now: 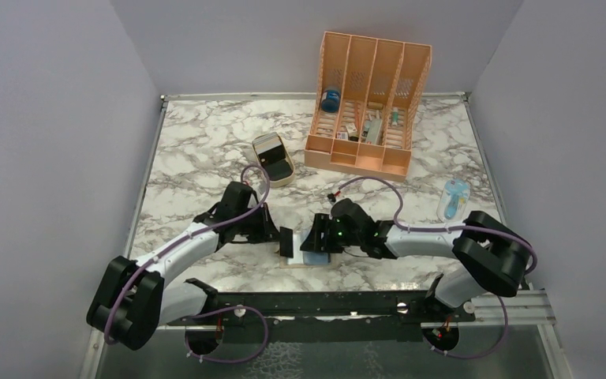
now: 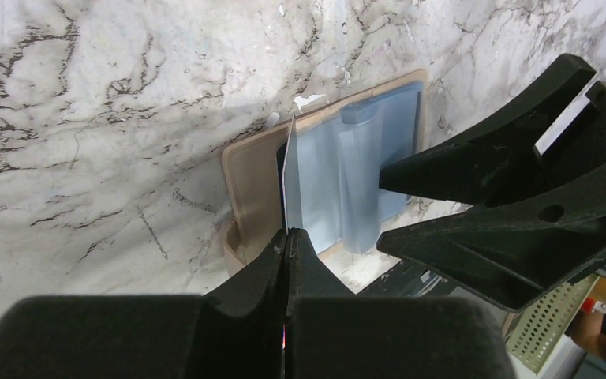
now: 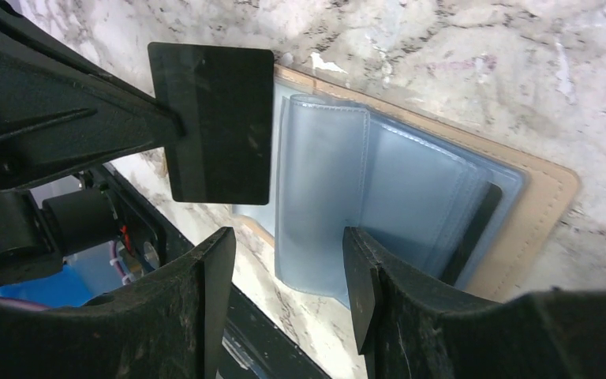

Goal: Put the credit cards into the card holder
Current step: Turn over the card slot in the card holder.

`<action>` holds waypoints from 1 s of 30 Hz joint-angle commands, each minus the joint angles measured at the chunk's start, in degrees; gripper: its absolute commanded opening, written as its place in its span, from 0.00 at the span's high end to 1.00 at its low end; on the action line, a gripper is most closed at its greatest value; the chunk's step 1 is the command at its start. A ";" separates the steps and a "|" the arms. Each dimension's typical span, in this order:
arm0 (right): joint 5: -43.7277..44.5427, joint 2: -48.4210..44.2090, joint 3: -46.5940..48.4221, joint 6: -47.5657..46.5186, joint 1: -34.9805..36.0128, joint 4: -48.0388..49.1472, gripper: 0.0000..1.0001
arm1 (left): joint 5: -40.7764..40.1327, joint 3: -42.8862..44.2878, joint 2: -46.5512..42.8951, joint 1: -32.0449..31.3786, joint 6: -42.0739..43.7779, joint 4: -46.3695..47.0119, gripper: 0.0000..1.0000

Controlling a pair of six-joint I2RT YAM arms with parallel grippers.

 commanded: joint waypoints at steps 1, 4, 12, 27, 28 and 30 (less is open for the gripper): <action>-4.11 2.01 2.46 -0.85 0.27 2.99 0.46 | -3.31 0.08 -3.26 0.02 -2.89 0.67 1.00; -5.34 2.31 3.38 -1.18 0.24 3.08 0.46 | -6.82 2.83 -5.12 -0.02 -4.01 -1.62 1.00; -6.79 4.05 5.43 -1.89 0.30 4.05 0.46 | -13.90 6.29 -8.96 0.03 -5.33 -5.37 1.00; -3.11 0.10 7.71 -7.08 0.24 -2.72 0.48 | -3.18 3.26 -6.78 0.03 -4.66 0.76 1.00; -3.09 -0.50 7.76 -7.39 0.24 -3.43 0.48 | -3.13 2.43 -6.21 -0.01 -4.67 1.53 1.00; -3.27 -2.18 7.89 -7.63 0.30 -4.63 0.48 | -4.23 0.96 -5.22 -0.05 -4.53 2.22 1.00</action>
